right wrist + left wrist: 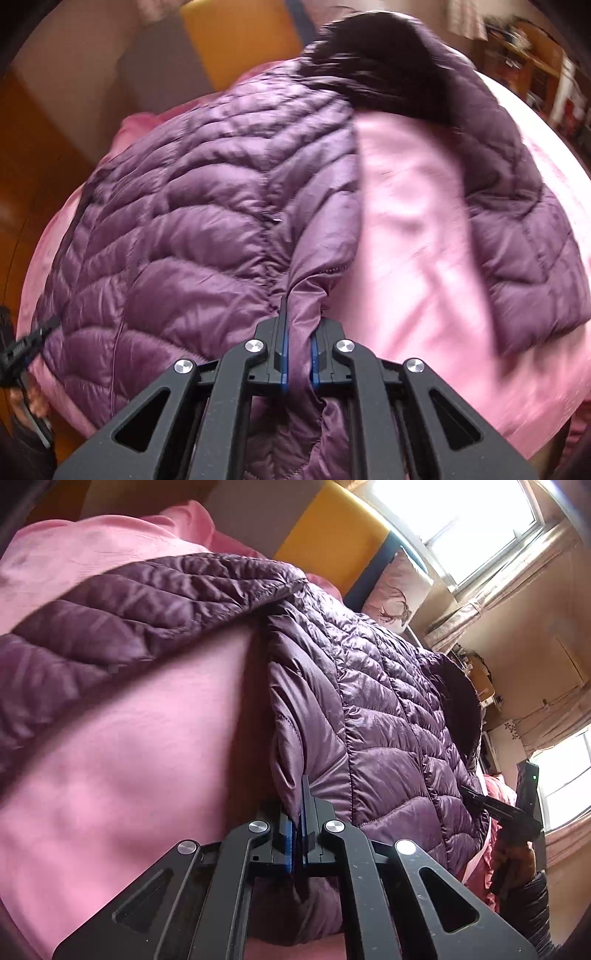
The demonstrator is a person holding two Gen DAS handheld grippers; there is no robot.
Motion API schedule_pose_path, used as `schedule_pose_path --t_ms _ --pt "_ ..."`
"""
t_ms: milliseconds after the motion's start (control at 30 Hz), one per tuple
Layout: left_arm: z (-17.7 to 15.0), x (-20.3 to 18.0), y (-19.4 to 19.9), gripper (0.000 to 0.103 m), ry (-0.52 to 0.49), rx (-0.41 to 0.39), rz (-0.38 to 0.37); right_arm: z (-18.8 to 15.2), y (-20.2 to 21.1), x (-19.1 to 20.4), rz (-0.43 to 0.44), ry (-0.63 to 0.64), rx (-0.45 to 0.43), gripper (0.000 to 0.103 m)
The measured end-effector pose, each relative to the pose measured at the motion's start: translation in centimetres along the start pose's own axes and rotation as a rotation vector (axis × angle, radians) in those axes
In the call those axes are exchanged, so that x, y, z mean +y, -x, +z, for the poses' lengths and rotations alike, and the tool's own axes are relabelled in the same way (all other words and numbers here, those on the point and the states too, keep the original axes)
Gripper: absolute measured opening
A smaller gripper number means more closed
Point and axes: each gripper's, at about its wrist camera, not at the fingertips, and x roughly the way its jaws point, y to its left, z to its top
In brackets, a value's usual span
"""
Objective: Fold large clothes
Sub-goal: 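Shake the jacket open and spread it flat on the bed with both grippers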
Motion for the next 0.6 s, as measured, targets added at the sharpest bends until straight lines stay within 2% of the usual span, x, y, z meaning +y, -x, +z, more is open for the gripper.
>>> schedule_pose_path --t_ms 167,300,400,500,533,567,600 --pt "-3.3 2.9 5.1 0.002 0.031 -0.017 0.054 -4.4 1.5 4.4 0.056 0.127 -0.008 0.007" --pt "-7.5 4.5 7.5 0.002 0.059 -0.001 0.127 -8.2 3.3 4.6 0.075 0.160 0.004 0.006" --pt "-9.9 4.2 8.2 0.002 0.077 0.002 0.154 -10.7 3.4 4.6 0.037 0.190 0.043 0.006" --pt "-10.2 4.0 8.7 0.004 0.097 -0.021 0.171 -11.5 3.6 4.8 0.018 0.228 0.075 0.007" --pt "-10.0 4.2 9.3 0.014 0.109 -0.034 0.169 -10.6 3.8 4.1 0.010 0.242 0.079 0.008" --pt "-9.8 4.4 9.9 0.032 0.120 -0.046 0.175 -9.5 4.4 3.6 -0.001 0.250 0.077 0.015" --pt "-9.5 4.9 11.2 0.046 0.143 -0.084 0.195 -8.7 4.4 3.6 -0.013 0.255 0.064 0.022"
